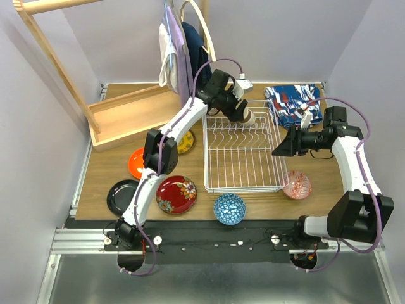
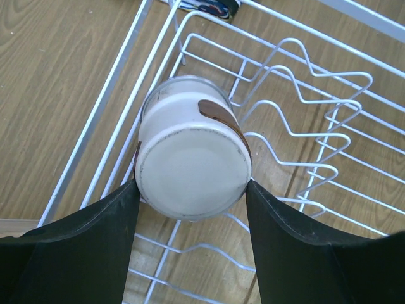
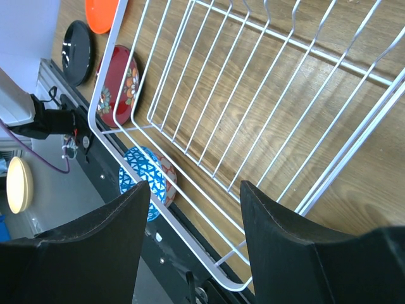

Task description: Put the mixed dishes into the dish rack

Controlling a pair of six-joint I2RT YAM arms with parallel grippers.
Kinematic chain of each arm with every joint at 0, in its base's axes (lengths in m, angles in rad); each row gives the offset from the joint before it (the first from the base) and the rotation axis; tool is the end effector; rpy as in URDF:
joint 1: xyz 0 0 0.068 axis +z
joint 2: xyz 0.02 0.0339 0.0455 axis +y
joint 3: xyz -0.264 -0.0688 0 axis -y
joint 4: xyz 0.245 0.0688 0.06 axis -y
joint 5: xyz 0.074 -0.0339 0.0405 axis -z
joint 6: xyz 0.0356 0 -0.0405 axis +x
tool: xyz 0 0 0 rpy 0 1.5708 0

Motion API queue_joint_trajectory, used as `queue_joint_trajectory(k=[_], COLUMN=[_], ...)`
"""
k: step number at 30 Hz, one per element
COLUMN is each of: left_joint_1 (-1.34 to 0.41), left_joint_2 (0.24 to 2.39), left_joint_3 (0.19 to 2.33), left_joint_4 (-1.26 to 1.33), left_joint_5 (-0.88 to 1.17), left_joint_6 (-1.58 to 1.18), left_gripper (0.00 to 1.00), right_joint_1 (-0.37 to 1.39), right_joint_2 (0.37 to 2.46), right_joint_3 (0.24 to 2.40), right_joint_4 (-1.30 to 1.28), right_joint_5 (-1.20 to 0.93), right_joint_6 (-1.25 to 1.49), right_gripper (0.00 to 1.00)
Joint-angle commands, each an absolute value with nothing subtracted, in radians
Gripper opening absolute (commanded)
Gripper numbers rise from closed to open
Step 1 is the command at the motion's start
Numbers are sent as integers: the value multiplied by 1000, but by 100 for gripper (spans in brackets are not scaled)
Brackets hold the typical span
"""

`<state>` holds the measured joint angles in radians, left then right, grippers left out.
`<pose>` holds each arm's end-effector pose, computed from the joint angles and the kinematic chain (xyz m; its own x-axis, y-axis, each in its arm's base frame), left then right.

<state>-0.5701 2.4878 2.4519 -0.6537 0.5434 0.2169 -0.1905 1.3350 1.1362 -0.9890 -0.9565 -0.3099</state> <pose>0.4591 -0.3162 0.2588 -0.3514 0.4441 -0.8242 0.8944 0.4196 -0.1552 0.2467 -0.0180 0.2930 -0.8092 -0.0230 -0.5871 -0.4594 0.6476 0.6079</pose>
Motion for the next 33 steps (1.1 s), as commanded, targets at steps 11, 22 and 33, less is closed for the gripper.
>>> queue_joint_trajectory(k=[11,22,33], left_joint_1=[-598,-604,-600], left_joint_2=[2519,2500,2491], left_joint_3=[2480,2514,2516], left_joint_4=[-638,-642,-807], left_joint_5=[503,517,425], left_joint_6=[190,195,273], left_gripper=[58,50,47], right_joint_1=[-189,-189,-190], right_joint_2=[1338,1324,1321], right_joint_3=[1118,1115,1111], right_joint_4=[-968,-962,-956], right_joint_5=[-934,-927,-931], right_joint_6=[-301,-291,-291], right_gripper=[66,66,66])
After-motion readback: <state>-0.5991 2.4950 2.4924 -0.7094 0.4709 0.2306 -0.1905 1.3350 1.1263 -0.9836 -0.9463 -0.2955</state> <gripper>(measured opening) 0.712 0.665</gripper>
